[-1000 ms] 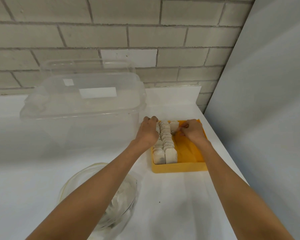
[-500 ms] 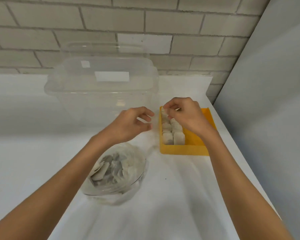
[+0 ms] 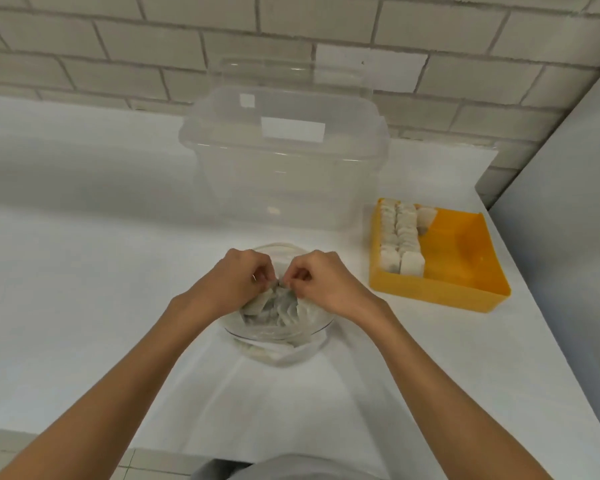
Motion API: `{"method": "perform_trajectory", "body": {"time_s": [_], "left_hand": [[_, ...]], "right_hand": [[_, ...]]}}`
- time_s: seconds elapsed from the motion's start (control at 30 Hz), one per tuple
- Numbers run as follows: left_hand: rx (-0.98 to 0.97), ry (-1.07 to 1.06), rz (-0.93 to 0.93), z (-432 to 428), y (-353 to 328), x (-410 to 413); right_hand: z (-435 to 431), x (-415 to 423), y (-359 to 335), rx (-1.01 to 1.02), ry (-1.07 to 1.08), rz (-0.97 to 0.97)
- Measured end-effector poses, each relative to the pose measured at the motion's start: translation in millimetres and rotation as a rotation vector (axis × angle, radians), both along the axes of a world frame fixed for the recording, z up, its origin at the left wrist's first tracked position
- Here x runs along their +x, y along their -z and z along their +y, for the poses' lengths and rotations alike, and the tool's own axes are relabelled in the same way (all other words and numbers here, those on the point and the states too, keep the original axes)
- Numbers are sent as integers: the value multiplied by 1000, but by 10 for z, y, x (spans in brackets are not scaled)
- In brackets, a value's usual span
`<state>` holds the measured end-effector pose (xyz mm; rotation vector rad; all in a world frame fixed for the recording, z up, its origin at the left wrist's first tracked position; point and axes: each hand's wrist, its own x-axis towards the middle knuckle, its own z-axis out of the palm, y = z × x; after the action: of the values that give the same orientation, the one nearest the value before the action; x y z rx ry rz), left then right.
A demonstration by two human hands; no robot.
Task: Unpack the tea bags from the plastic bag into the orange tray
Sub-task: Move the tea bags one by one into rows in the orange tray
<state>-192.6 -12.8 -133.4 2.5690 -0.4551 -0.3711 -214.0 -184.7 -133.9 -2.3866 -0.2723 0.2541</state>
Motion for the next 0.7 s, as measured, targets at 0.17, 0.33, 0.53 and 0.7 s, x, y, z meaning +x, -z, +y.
{"method": "perform_trajectory", "body": {"time_s": [0.17,0.33,0.53,0.7], "left_hand": [[380,-1,-59,-47,159,-171],[355,-54,-225,-88,219,-160],[-258,-255,-41,35,133,-45],[-758,-410,202,36,90,-91]], "right_hand": [[50,-1,200,-39,58,17],[-11,2,225,32,131,14],[-99,-33,189,236,264,0],[-87,-80,126,449,334,90]]}}
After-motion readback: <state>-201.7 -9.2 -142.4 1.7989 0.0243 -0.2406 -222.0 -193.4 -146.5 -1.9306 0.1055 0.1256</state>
